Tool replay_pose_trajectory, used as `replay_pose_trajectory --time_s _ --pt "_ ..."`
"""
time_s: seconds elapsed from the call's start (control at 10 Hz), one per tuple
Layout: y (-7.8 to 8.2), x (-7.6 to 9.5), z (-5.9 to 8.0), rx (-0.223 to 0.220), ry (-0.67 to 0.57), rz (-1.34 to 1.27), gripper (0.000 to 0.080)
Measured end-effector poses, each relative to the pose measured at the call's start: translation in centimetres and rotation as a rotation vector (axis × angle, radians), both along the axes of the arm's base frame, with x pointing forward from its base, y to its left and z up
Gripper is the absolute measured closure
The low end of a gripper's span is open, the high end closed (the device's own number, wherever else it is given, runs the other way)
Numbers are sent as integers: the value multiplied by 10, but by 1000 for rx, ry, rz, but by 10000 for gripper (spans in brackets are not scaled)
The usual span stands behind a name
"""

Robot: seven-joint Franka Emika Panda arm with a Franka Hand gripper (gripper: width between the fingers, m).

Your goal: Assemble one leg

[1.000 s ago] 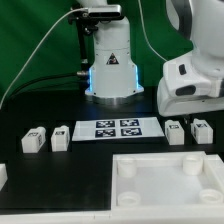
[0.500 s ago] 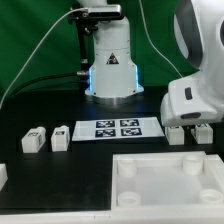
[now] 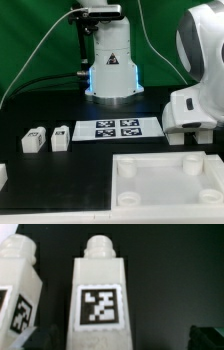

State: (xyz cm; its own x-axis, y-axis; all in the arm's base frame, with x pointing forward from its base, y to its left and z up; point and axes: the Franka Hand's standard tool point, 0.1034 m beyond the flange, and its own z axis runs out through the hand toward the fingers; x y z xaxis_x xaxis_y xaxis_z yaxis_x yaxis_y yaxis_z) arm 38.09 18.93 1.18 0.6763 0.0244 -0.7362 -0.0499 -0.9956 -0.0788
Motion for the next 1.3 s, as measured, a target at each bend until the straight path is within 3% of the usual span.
replay_pose_trajectory --time_s 0.1,0.3,0.4,1.3 --pt "0 0 0 0 1 0 150" --pt "0 0 0 0 1 0 416" --pt "0 0 0 0 1 0 509" --pt "0 0 0 0 1 0 507"
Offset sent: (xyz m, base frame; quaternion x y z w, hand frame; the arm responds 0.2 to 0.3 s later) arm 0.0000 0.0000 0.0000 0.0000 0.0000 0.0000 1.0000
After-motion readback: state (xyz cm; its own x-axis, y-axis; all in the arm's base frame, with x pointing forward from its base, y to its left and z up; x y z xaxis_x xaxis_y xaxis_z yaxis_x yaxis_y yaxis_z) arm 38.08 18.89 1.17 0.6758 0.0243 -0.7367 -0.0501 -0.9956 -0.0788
